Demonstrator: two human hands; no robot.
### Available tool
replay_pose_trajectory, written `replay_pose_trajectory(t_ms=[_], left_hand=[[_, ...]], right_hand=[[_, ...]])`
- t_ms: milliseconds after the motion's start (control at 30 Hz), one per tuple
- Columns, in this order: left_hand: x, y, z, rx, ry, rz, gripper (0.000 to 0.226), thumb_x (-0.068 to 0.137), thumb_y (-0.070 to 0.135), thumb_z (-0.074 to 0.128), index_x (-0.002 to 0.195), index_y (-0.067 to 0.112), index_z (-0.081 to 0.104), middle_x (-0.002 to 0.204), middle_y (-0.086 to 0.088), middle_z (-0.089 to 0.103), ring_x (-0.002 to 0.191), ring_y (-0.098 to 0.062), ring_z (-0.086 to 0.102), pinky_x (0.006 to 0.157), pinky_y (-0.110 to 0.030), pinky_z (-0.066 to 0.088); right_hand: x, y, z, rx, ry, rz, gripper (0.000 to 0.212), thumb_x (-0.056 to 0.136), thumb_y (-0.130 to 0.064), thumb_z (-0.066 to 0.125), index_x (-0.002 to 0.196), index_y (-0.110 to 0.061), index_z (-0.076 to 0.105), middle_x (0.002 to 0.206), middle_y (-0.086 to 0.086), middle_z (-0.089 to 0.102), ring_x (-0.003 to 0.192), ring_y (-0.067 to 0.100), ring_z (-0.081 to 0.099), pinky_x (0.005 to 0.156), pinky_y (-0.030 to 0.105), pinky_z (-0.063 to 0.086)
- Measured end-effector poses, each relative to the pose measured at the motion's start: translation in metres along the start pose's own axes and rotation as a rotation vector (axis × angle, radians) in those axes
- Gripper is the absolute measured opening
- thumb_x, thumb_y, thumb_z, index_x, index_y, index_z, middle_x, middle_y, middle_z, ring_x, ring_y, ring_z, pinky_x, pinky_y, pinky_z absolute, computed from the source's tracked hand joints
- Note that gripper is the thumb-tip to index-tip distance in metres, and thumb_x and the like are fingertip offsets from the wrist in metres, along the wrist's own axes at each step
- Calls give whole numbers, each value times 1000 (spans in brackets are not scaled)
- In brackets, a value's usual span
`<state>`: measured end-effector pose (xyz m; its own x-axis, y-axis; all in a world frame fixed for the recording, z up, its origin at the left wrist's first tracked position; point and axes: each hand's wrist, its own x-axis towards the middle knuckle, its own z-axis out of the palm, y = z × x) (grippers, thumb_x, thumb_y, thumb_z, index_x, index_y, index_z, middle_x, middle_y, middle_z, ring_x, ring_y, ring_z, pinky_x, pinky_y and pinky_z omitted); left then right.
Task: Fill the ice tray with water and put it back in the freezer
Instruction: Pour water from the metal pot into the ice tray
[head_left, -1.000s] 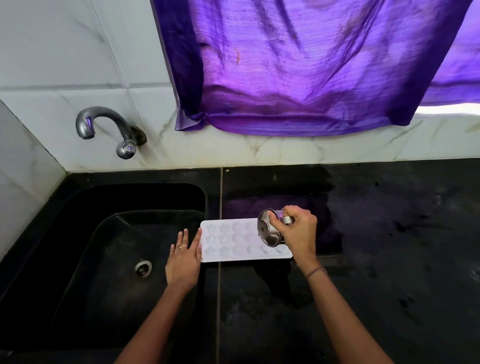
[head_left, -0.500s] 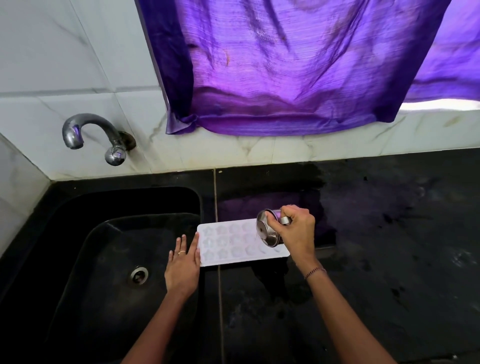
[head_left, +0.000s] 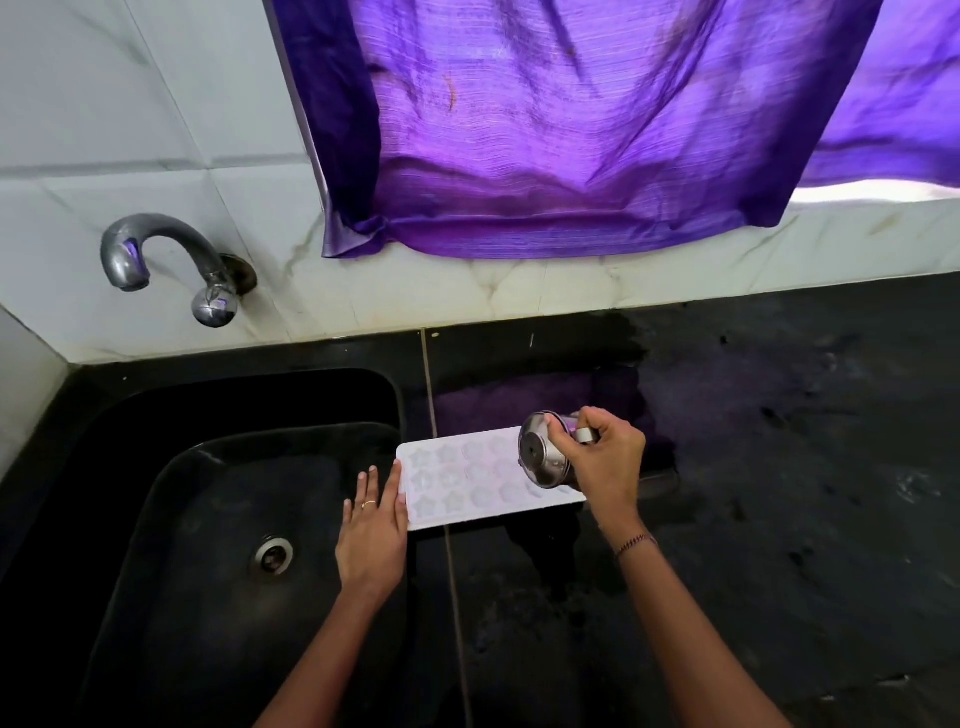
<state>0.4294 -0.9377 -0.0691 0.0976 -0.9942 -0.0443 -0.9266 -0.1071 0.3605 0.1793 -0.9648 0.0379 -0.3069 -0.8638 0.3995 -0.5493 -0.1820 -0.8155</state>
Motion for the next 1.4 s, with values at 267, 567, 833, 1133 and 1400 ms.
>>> replay_pose_trajectory(t_ms=[267,567,833,1133,1400], left_hand=[[1,-4,2,-19,8,32,50,101,33,17,150,27,9,158,-5,14,147,-16,6,119,-36,9],[3,-6,6,-42,17,42,50,101,34,15,150,25,10,157,-6,17,146,-17,8,118,-36,10],[2,-7,7,-55,37,51,75,83,49,-10,150,24,14,156,-5,21,146,-16,10,118,-36,11],[1,-6,6,-61,31,39,73,84,48,-10,150,27,13,156,-4,21,146,-16,10,118,-35,11],[0,-5,5,-66,41,31,72,85,48,-9,149,26,15,155,-4,24,146,-16,12,119,-36,11]], right_hand=[[-8,-7,-5,142,133,103,53,75,-7,76,50,-12,30,49,-3,24,48,7,25,47,16,26],[-11,1,-15,-2,130,70,46,75,-12,77,52,5,41,48,16,41,50,10,35,47,35,38],[-9,4,-20,-199,68,-60,46,73,-9,78,49,-5,39,47,-3,37,46,9,29,44,19,26],[-8,2,-18,-260,15,-160,49,71,-10,79,54,-19,35,53,-11,39,56,12,41,66,32,38],[-5,8,-21,-265,28,-159,42,72,-12,79,53,-14,41,54,-2,49,57,15,47,69,31,39]])
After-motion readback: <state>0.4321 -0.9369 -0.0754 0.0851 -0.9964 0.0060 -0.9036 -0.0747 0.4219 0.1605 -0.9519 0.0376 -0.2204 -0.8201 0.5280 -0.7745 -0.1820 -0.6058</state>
